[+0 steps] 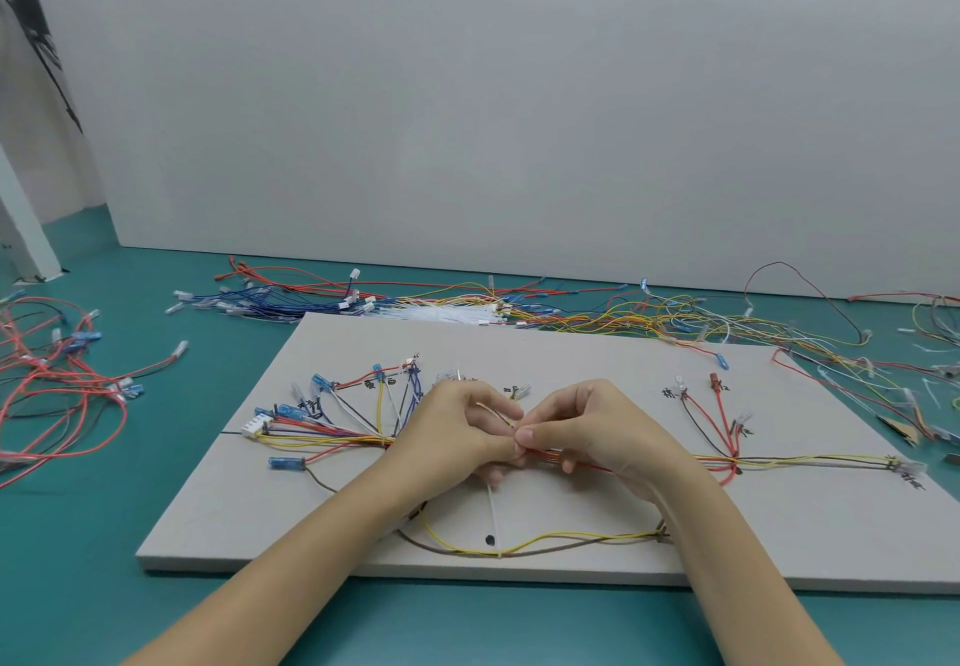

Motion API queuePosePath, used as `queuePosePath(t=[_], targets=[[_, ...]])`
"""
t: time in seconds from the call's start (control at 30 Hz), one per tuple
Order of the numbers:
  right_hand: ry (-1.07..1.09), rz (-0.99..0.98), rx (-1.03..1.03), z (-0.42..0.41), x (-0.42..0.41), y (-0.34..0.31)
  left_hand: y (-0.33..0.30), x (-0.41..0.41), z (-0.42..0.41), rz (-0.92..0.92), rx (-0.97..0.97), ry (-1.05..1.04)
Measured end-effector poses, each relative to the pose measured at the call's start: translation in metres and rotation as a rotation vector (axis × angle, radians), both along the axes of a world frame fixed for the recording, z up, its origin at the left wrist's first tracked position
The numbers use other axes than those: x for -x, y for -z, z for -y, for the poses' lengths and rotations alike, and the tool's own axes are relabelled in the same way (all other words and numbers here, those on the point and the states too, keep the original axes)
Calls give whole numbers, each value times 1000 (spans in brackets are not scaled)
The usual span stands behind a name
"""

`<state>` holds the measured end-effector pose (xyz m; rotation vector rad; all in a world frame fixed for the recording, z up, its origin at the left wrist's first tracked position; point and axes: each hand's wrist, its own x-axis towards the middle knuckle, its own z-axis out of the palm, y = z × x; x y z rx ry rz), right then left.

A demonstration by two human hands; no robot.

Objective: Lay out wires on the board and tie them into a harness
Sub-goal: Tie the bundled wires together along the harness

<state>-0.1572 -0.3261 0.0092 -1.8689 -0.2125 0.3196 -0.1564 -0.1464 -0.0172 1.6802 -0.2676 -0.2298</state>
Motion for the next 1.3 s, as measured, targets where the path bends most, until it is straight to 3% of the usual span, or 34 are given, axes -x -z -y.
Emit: queuePosePath(t=[0.33, 0.57, 1.0, 1.17, 1.23, 1.3], targets=[[-49, 131, -21, -1, 5, 1, -4, 4, 0, -3, -28, 0], [28, 265, -185, -4, 4, -4, -4, 6, 9, 483, -550, -177], [-58, 172, -303, -7, 3, 3, -2, 6, 11, 555, -788, -169], [140, 203, -318, -2, -3, -4, -30, -6, -1, 502, -758, 74], [266, 209, -316, 2, -6, -3, -46, -26, -10, 480, -618, -2], [359, 211, -256, 6, -8, -1, -53, -57, -21, 516, -540, -208]])
